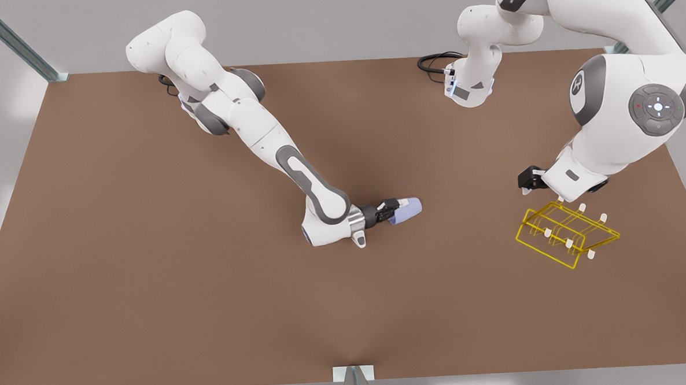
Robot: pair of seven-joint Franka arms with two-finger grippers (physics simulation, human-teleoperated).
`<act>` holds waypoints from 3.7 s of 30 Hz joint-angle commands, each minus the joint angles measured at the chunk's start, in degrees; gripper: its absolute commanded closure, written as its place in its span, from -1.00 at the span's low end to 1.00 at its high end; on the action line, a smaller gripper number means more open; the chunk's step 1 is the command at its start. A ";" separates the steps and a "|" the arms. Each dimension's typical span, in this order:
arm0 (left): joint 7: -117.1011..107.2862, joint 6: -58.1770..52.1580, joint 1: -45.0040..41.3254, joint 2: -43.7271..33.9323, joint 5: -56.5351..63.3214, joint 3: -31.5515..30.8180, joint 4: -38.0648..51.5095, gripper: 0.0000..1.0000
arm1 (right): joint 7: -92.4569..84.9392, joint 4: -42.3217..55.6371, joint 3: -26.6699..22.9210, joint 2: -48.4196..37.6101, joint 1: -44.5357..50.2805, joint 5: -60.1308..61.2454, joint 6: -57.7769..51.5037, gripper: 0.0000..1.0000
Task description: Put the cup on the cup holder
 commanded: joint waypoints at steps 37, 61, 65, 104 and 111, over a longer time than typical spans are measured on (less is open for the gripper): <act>34.91 58.36 -23.52 3.97 2.32 -4.55 -47.26 -1.00 | 28.51 -27.25 -4.30 -60.59 -35.59 -94.49 -25.53 -1.00; 31.83 62.40 -22.90 6.34 1.97 -1.83 -52.53 -1.00 | 31.85 -22.24 -3.95 -59.10 -35.24 -90.63 -29.13 -1.00; 31.83 62.84 -22.90 7.84 2.05 -1.83 -52.18 -1.00 | 31.85 -22.24 -3.95 -59.10 -35.24 -90.63 -29.13 -1.00; 33.24 -12.91 -28.70 15.04 61.27 -0.16 -26.08 -0.37 | 31.76 -22.24 -3.95 -59.19 -35.32 -90.63 -29.13 -1.00; 33.15 -22.24 -26.07 20.76 96.54 0.46 -31.09 -0.39 | 31.76 -22.24 -3.95 -59.18 -35.32 -90.63 -29.13 -1.00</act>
